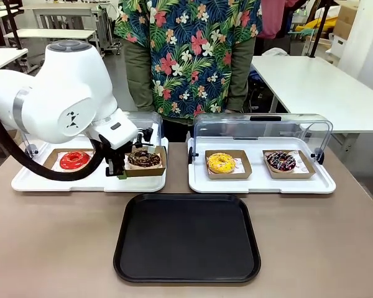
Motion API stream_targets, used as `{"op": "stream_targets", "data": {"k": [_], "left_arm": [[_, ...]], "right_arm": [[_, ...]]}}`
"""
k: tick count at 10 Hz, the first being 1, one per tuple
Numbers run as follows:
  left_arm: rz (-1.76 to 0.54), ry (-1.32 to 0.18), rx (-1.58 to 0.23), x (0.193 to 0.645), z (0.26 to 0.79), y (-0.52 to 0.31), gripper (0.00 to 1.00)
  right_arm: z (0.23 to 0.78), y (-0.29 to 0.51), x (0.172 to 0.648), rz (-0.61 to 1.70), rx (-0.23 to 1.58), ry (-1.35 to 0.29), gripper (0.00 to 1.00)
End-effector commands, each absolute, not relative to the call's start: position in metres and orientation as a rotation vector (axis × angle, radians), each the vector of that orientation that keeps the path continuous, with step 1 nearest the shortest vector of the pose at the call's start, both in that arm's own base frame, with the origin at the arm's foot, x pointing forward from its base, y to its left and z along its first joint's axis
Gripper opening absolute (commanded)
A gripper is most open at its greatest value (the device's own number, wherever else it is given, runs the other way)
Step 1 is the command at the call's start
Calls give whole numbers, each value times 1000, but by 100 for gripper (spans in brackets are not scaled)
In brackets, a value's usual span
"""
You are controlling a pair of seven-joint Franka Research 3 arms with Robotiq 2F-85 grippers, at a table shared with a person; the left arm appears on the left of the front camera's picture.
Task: Move the second donut from the left to the tray.
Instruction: Pick up the Paper togo box containing the Donut indicated by the person and place it on the Handle tray.
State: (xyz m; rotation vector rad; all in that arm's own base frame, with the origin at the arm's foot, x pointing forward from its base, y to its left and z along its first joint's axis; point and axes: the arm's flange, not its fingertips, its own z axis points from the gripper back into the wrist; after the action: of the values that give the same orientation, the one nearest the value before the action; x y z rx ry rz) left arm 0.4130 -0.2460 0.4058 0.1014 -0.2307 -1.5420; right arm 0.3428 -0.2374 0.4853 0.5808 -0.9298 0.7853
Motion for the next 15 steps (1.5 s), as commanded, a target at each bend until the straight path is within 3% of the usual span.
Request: {"op": "stream_targets", "data": {"k": [1, 6, 15], "left_arm": [[-1526, -236, 131, 387, 405, -254, 2], [-1540, -251, 7, 328, 382, -304, 2], [-1623, -265, 79, 272, 329, -356, 2]], "right_arm": [[485, -239, 346, 800, 581, -974, 100], [485, -239, 346, 800, 581, -974, 100], [485, -239, 346, 800, 581, -974, 100]]}}
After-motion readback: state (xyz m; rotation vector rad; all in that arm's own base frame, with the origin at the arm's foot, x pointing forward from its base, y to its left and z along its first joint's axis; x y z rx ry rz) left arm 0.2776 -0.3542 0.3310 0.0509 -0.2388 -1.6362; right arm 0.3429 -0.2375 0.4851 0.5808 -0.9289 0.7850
